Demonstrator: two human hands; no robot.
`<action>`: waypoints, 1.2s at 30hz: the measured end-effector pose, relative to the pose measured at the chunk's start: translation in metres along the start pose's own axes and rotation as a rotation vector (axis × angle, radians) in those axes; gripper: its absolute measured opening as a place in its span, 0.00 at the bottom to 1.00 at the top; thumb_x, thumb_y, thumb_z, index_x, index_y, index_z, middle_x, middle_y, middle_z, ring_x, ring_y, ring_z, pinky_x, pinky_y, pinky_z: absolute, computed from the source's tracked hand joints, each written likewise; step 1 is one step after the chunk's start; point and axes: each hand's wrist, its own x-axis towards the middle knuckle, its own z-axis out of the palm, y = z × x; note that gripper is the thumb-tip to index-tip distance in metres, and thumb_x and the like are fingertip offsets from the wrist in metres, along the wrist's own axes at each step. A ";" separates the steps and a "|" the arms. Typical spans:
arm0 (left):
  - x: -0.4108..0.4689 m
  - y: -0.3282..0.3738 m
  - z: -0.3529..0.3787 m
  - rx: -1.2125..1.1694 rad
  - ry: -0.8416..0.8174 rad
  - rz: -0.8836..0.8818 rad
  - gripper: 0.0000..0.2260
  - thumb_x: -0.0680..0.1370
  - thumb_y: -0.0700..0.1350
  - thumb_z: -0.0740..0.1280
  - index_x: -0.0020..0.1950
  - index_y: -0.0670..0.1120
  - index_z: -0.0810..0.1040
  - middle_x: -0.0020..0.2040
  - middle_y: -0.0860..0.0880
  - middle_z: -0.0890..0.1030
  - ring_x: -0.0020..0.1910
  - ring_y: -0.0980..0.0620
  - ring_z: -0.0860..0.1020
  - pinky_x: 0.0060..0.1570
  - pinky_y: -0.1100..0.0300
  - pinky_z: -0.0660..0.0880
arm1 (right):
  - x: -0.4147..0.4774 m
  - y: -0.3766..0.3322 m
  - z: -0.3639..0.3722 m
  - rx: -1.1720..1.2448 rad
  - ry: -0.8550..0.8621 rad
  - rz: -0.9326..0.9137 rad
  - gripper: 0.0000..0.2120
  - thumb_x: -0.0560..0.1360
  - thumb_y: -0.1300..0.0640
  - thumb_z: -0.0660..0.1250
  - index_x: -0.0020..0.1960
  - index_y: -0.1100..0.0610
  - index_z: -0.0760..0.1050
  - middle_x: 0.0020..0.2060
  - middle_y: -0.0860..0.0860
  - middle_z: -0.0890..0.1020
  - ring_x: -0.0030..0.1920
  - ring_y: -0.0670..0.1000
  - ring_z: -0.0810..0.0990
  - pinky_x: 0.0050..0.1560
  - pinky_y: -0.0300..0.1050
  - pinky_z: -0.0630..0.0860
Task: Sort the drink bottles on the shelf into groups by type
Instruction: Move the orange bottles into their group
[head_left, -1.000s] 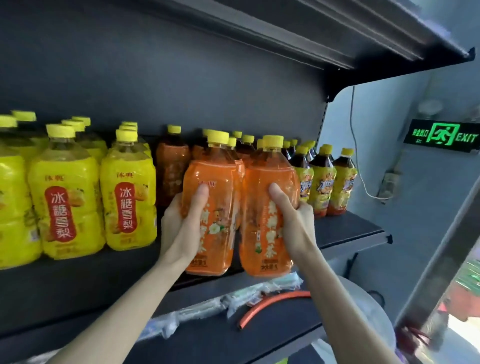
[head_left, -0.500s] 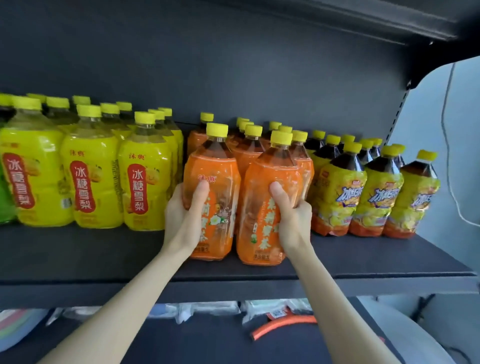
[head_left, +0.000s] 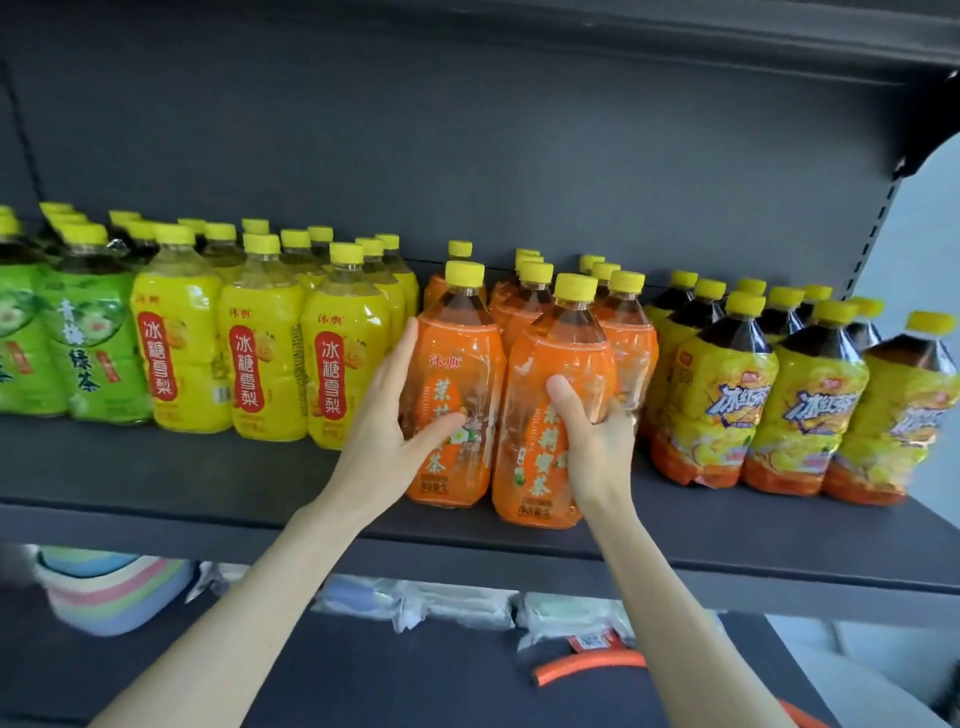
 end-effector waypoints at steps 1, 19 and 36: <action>0.002 -0.001 0.000 0.041 0.000 0.023 0.37 0.72 0.52 0.69 0.70 0.68 0.47 0.69 0.62 0.56 0.65 0.77 0.53 0.63 0.72 0.62 | -0.001 -0.001 0.001 0.003 0.003 -0.011 0.45 0.57 0.31 0.73 0.67 0.53 0.69 0.55 0.46 0.82 0.55 0.47 0.81 0.62 0.53 0.76; 0.052 -0.036 -0.024 0.685 0.020 0.340 0.42 0.67 0.52 0.76 0.75 0.45 0.59 0.73 0.41 0.65 0.71 0.41 0.65 0.69 0.50 0.52 | -0.012 0.017 0.017 -0.066 0.187 -0.153 0.35 0.63 0.34 0.70 0.66 0.48 0.70 0.60 0.47 0.79 0.60 0.48 0.78 0.62 0.56 0.75; 0.095 -0.039 0.002 1.256 -0.056 0.332 0.36 0.75 0.48 0.71 0.76 0.40 0.56 0.71 0.34 0.65 0.68 0.41 0.70 0.73 0.51 0.48 | -0.006 0.028 0.022 -0.118 0.190 -0.215 0.21 0.63 0.32 0.65 0.54 0.36 0.67 0.54 0.37 0.75 0.57 0.42 0.76 0.60 0.48 0.74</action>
